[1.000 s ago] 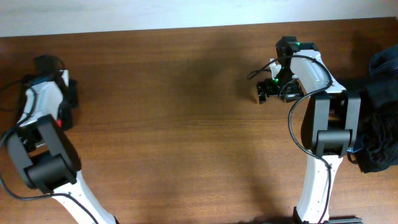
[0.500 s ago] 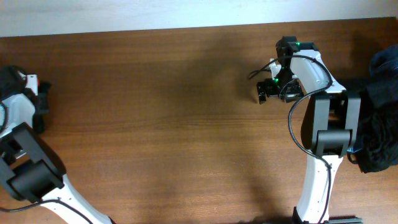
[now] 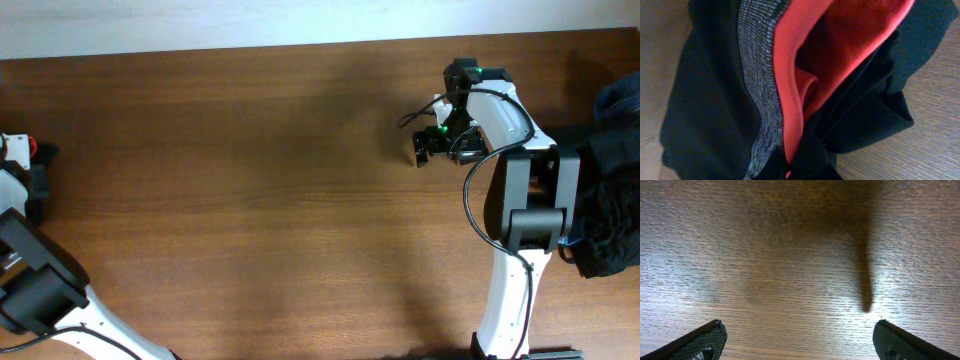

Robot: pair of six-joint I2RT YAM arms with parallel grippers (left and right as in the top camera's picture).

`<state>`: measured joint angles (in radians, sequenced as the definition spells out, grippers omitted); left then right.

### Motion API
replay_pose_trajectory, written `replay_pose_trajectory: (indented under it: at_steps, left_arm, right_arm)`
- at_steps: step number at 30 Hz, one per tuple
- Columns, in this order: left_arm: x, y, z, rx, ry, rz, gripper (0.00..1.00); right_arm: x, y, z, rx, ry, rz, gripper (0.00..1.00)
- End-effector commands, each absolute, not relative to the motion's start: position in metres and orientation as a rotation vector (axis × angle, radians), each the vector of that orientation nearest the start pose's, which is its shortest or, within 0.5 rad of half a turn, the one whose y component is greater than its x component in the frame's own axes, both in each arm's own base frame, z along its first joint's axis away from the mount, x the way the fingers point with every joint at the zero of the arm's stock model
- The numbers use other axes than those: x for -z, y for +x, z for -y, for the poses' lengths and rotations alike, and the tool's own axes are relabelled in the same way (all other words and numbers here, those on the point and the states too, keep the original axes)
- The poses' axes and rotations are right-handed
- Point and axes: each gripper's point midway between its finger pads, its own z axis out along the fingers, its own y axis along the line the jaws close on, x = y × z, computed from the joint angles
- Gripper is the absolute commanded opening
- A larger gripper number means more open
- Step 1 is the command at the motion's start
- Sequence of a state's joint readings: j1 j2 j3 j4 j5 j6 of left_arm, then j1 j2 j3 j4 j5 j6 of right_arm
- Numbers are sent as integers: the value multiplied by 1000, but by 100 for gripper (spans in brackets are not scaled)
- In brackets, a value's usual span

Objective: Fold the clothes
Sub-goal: 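Carry the held bundle leftward to the table's left edge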

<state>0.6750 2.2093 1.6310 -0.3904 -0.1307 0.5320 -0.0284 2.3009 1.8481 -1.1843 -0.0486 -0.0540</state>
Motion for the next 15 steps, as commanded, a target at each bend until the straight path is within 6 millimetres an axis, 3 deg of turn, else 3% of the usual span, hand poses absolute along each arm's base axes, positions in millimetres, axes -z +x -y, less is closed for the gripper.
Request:
replay_pose_trajectory:
  at_steps: [1, 5, 8, 9, 11, 15]
  left_arm:
    - [-18, 421, -359, -543, -211, -2659, 4]
    - [-5, 420, -358, -531, -219, -2674, 5]
    - [-8, 425, -362, -524, -316, -2627, 15]
    - [-9, 426, -363, -520, -351, -2609, 20]
    - [-10, 427, -364, -515, -381, -2595, 46]
    - [-10, 427, -365, -518, -380, -2595, 71]
  right_arm:
    - [-17, 425, 5, -62, -45, -3197, 99]
    - [-17, 425, 5, -61, -45, -3197, 99]
    - [-17, 425, 5, -61, -45, -3197, 99]
    - [-17, 425, 5, -62, -45, -3197, 99]
    - [-17, 425, 5, -61, -45, -3197, 99]
    - [-17, 425, 5, -62, -45, -3197, 99]
